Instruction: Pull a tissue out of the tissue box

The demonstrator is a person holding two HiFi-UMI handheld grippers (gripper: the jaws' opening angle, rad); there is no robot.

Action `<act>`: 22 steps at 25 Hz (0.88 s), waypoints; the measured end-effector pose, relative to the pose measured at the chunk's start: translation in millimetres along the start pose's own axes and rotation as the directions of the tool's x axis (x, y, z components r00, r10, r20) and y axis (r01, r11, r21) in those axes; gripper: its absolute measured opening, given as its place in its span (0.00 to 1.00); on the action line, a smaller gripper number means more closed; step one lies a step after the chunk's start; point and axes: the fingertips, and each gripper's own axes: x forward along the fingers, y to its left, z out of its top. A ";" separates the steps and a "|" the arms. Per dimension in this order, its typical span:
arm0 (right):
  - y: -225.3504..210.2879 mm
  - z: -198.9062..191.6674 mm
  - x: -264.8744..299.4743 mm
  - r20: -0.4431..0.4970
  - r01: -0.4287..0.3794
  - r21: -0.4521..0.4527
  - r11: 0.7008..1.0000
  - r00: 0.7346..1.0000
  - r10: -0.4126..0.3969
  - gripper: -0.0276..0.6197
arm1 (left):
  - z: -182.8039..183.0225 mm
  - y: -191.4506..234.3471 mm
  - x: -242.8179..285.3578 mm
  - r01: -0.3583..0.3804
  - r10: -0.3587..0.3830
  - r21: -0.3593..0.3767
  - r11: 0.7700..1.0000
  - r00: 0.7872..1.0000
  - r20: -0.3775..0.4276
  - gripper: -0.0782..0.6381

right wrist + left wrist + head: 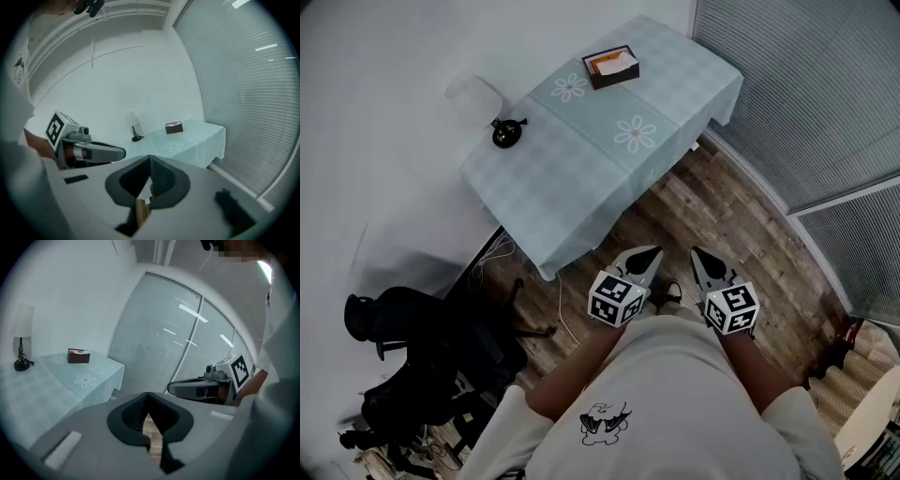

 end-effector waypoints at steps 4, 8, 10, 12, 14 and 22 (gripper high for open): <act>3.4 0.6 7.8 -0.005 -0.004 -0.007 1.000 1.000 0.003 0.06 | 1.0 7.1 -0.3 0.002 -0.002 -0.001 1.000 1.000 0.001 0.12; 8.9 0.8 14.1 -0.011 -0.006 -0.013 1.000 1.000 0.006 0.06 | 0.2 13.3 -1.9 0.005 -0.005 -0.009 1.000 1.000 0.000 0.12; 13.3 1.6 17.9 -0.014 -0.015 -0.022 1.000 1.000 0.014 0.06 | 0.9 17.2 -4.0 0.006 -0.006 -0.011 1.000 1.000 0.002 0.12; 19.9 2.7 23.2 -0.019 -0.034 -0.032 0.999 0.999 0.033 0.06 | 1.2 22.2 -7.1 0.007 -0.006 -0.011 1.000 1.000 0.002 0.12; 26.1 2.0 30.3 -0.031 -0.049 -0.032 0.998 0.998 0.048 0.06 | 0.4 28.8 -10.5 0.004 -0.004 -0.012 1.000 1.000 0.000 0.12; 27.6 -3.2 59.8 -0.068 -0.044 -0.007 0.999 0.997 0.044 0.06 | 3.3 62.6 -15.6 -0.020 0.020 -0.035 0.999 1.000 -0.004 0.12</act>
